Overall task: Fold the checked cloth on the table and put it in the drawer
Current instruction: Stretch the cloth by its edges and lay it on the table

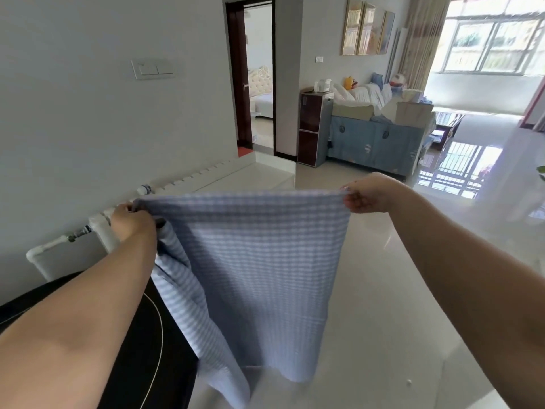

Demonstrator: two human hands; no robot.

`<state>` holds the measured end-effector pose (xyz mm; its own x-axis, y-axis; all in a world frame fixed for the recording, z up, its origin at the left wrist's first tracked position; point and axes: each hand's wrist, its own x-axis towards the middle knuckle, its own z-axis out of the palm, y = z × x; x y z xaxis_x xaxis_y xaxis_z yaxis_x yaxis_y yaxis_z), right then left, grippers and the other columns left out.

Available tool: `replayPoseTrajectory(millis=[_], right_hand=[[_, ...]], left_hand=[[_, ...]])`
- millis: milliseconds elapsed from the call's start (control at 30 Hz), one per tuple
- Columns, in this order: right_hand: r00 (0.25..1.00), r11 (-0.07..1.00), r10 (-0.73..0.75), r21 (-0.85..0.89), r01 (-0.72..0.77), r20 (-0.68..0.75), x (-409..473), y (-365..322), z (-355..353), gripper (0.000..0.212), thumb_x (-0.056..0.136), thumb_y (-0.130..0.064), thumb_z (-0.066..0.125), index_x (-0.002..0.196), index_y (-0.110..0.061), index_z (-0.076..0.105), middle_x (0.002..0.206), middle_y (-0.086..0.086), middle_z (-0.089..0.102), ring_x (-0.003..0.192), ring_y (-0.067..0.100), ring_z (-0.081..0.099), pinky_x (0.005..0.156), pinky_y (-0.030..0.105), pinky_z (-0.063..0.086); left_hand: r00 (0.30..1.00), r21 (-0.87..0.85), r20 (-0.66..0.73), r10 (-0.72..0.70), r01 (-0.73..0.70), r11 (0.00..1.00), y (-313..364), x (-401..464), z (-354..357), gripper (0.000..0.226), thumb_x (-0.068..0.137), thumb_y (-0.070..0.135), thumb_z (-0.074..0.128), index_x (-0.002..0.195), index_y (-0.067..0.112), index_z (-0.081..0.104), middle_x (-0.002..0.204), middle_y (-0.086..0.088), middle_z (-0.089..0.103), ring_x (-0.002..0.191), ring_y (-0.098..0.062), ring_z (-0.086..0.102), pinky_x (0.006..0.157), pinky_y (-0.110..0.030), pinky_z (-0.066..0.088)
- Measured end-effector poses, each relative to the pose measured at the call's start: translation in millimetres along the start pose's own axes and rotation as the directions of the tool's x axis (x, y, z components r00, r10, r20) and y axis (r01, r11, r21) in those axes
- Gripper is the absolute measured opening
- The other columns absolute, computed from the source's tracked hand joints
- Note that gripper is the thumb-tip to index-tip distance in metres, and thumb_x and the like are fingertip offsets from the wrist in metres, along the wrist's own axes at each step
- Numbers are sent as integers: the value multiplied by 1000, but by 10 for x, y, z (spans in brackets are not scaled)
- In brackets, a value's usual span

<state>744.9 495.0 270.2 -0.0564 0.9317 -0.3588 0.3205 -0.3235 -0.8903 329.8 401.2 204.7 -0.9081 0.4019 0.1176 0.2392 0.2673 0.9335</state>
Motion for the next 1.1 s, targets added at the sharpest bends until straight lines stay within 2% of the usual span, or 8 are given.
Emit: replayPoseTrajectory(millis=[67,200,300,433,533,700,933,1100], right_hand=[[998,1000,-27,4,28,-57,109,20,-40,15,95,-10,50,87,-5,61,55,2,70,50,11,66,51,23,56],[985,988,-78,148,54,156,212,129,-102,23,88,6,54,108,-4,61,109,5,70,99,15,66,81,27,53],[979,990,-136,59,128,151,242,211,-70,31,85,17,50,103,-5,62,117,7,65,106,15,61,84,26,51],[926,945,-201,313,97,319,318,346,-77,39,76,-6,70,114,-8,59,126,7,62,116,19,58,92,34,50],[897,944,-213,317,88,386,347,416,-117,68,63,-25,85,121,-6,56,124,6,64,115,18,61,92,35,53],[889,870,-455,-236,432,-50,368,394,94,22,82,-21,72,88,0,66,87,12,71,77,19,64,64,22,48],[875,887,-463,-70,457,-141,420,429,150,14,90,-20,62,81,-11,67,81,4,63,79,18,58,81,33,48],[869,884,-466,-54,464,-164,399,429,129,15,88,-15,65,76,-7,67,75,5,65,70,17,63,66,19,58]], left_hand=[[1000,19,-12,8,-8,1000,38,-6,13,31,90,8,47,115,3,65,112,-25,66,106,-36,62,90,-37,47],[999,-23,-30,-14,14,1000,66,-31,54,32,91,9,45,118,4,64,115,-24,65,109,-36,60,92,-36,46],[998,-50,-36,-46,44,998,55,39,81,34,89,9,45,116,8,66,114,-21,66,109,-35,60,93,-34,46],[997,-69,-35,-65,63,996,78,83,70,32,90,6,45,114,4,66,113,-21,66,107,-34,61,89,-34,46],[998,-77,-21,-66,64,995,54,140,60,30,88,4,44,109,2,66,103,-17,66,98,-30,61,83,-34,46],[997,-57,-23,-78,77,995,57,166,82,29,91,7,45,112,0,65,110,-22,66,106,-34,62,84,-34,46],[994,0,16,-111,111,994,61,324,84,15,89,4,50,78,12,56,65,-7,48,83,-19,47,72,-25,34],[997,42,28,-73,72,997,25,414,105,22,88,6,53,104,2,67,88,-17,61,90,-25,60,72,-26,36]])
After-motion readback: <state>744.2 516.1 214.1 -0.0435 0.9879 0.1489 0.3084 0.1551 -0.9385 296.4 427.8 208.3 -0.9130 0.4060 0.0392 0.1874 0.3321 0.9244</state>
